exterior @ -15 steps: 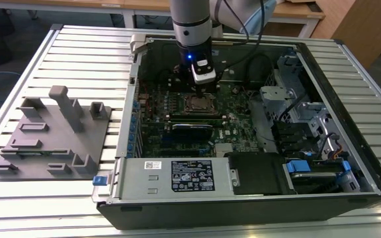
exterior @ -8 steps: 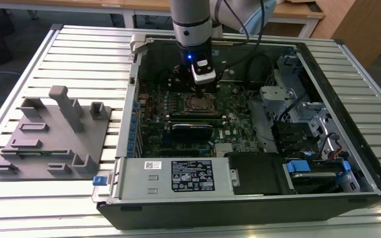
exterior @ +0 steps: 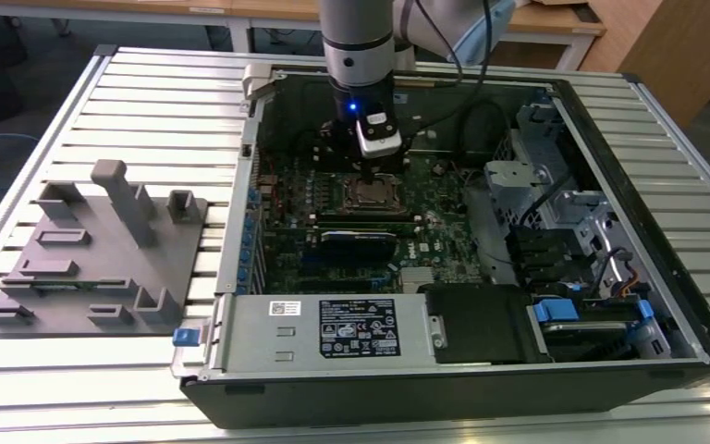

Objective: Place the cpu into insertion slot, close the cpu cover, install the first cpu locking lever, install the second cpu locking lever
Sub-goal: 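Install the first cpu locking lever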

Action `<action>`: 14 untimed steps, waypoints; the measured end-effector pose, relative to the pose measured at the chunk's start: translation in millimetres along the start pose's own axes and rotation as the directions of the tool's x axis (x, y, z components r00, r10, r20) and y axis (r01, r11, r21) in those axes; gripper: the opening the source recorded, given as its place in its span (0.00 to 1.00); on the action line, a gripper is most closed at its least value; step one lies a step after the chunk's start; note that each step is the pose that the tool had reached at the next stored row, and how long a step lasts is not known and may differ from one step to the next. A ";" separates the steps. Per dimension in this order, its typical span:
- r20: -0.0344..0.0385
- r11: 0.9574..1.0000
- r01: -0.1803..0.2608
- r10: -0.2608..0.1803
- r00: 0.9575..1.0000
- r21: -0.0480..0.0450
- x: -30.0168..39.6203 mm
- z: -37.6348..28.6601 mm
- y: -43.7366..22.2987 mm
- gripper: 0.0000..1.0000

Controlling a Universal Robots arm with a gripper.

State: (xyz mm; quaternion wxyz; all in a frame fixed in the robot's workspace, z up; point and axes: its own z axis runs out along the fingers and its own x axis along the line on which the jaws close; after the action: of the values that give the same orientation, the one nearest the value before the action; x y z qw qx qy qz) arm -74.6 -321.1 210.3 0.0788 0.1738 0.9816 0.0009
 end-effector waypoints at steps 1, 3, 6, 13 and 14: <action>0.000 1.000 0.004 -0.004 1.000 -0.001 0.0 0.0 0.0 0.11; -0.001 0.999 0.033 -0.033 0.999 -0.005 -0.1 0.2 0.0 0.11; -0.002 0.997 0.076 -0.076 0.997 -0.012 -0.2 0.3 0.1 0.11; -0.002 0.991 0.131 -0.131 0.991 -0.020 -1.4 0.6 0.4 0.11; -0.002 0.991 0.132 -0.132 0.991 -0.019 -1.4 0.6 0.4 0.11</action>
State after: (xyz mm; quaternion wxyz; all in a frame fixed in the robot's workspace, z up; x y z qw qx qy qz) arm -73.0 -321.1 209.9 0.0787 0.1079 0.9910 0.0054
